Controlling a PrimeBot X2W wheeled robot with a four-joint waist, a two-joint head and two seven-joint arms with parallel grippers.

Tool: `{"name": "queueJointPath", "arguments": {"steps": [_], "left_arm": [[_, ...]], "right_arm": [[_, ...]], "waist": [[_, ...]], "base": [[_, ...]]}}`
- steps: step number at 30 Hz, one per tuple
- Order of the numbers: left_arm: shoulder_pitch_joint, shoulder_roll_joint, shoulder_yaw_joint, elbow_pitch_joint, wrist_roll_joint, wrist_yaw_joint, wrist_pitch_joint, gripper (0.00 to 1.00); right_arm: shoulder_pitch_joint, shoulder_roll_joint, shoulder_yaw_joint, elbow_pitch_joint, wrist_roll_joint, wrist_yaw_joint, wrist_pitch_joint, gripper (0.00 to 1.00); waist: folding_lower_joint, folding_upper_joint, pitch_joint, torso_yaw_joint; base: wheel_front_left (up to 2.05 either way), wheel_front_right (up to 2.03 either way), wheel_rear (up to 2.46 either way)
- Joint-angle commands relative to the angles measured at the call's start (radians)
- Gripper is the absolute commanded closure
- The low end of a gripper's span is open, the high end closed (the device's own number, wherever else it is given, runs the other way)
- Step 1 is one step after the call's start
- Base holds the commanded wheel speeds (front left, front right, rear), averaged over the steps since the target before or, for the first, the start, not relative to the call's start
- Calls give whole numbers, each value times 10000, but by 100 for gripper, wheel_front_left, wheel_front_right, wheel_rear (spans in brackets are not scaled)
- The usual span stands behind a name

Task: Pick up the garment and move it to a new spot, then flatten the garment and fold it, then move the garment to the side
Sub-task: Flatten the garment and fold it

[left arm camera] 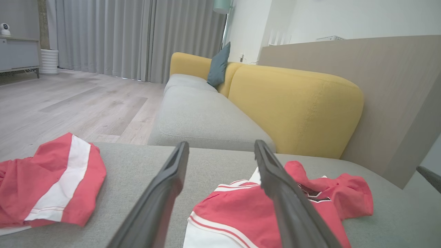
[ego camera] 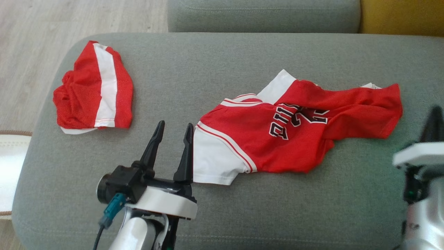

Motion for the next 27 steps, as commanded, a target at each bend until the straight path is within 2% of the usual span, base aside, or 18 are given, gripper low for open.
{"name": "queueJointPath", "arguments": {"steps": [1, 6, 10, 11, 12, 18, 24, 27], "left_arm": [[-204, 14, 364, -362, -46, 45, -51, 0], [-192, 14, 489, -406, 22, 2, -51, 0], [-159, 14, 550, -407, 57, -43, -51, 0], [-140, 14, 545, -398, 69, -48, -51, 0], [-110, 14, 534, -376, 76, -54, -51, 0], [27, 14, 448, -229, 100, -80, -51, 0], [-24, 14, 455, -246, 131, -99, -51, 0], [-101, 14, 435, -293, 142, -105, -51, 0]], "right_arm": [[22, -43, 950, -723, 254, 75, -60, 100], [1084, -43, 3029, -2277, 711, 75, -334, 100], [2107, -43, 3912, -3286, 384, 75, -470, 100], [2369, -43, 4030, -3436, 332, 75, -484, 59], [2637, -43, 4194, -3526, 273, 75, -469, 0], [3552, -43, 4684, -3862, 107, 75, -455, 0], [3508, -43, 4612, -4045, 90, 75, -322, 0], [3386, -43, 4244, -3979, 25, 75, -153, 0]], "waist": [[0, 0, -41, 73], [0, 0, -74, 122], [0, 0, -115, 138], [0, 0, -128, 145], [0, 0, -145, 152], [0, 0, -173, 175], [0, 0, -105, 214], [0, 0, 48, 271]], "base": [[0, 0, 0], [0, 0, 0], [0, 0, 0], [0, 0, 0], [0, 0, 0], [0, 0, 0], [0, 0, 0], [0, 0, 0]]}}
